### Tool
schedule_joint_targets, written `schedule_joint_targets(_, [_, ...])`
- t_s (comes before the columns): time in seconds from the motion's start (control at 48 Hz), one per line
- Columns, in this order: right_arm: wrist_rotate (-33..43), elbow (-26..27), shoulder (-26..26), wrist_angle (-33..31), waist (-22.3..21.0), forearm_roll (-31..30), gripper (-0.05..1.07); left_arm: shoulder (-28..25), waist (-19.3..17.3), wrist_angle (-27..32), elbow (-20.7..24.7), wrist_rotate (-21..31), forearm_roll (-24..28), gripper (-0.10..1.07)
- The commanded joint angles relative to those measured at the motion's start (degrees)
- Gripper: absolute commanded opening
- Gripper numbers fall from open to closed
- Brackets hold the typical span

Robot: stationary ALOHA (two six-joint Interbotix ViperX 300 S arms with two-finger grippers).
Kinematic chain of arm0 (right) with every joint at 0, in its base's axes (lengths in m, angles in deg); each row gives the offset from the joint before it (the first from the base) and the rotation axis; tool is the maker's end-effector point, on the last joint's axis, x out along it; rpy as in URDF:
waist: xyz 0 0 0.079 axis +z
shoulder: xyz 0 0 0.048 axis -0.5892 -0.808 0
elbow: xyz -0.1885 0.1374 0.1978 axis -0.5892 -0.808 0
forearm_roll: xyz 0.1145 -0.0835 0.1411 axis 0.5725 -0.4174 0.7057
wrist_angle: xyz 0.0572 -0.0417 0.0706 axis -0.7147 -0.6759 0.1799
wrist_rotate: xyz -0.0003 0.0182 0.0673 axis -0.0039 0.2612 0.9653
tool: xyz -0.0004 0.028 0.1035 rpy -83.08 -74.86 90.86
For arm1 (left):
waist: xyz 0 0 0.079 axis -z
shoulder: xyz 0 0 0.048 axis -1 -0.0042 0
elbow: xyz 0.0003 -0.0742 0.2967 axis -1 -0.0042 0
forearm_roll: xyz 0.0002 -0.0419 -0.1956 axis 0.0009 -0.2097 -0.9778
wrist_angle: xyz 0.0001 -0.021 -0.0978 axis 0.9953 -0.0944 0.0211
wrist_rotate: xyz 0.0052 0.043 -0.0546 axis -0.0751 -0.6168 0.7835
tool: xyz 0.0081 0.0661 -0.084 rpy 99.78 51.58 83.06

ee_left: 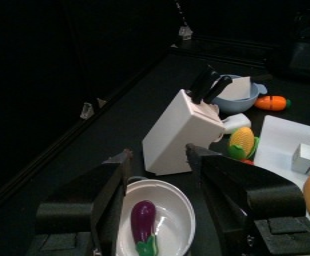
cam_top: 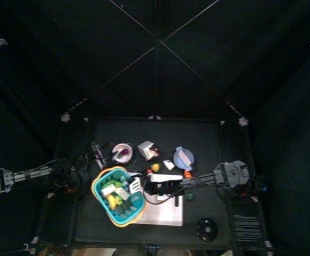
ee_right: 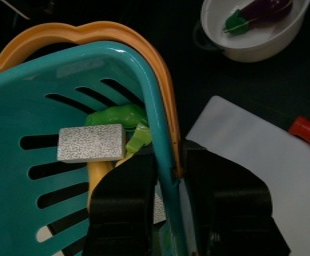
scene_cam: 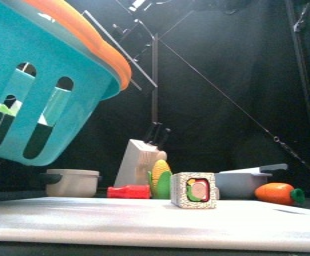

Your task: Move basket to top of table

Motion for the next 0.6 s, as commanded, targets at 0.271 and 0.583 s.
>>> schedule_joint_targets(0.271, [0.26,-5.8,13.97,3.08,-3.16,-0.09,0.42,-0.09,0.35,0.0,0.88,0.0,0.0,0.85])
schedule_joint_targets(0.583, [0.26,-13.97,24.08,5.45,-8.17,0.35,0.42,-0.09,0.35,0.09,0.7,0.0,0.0,0.85])
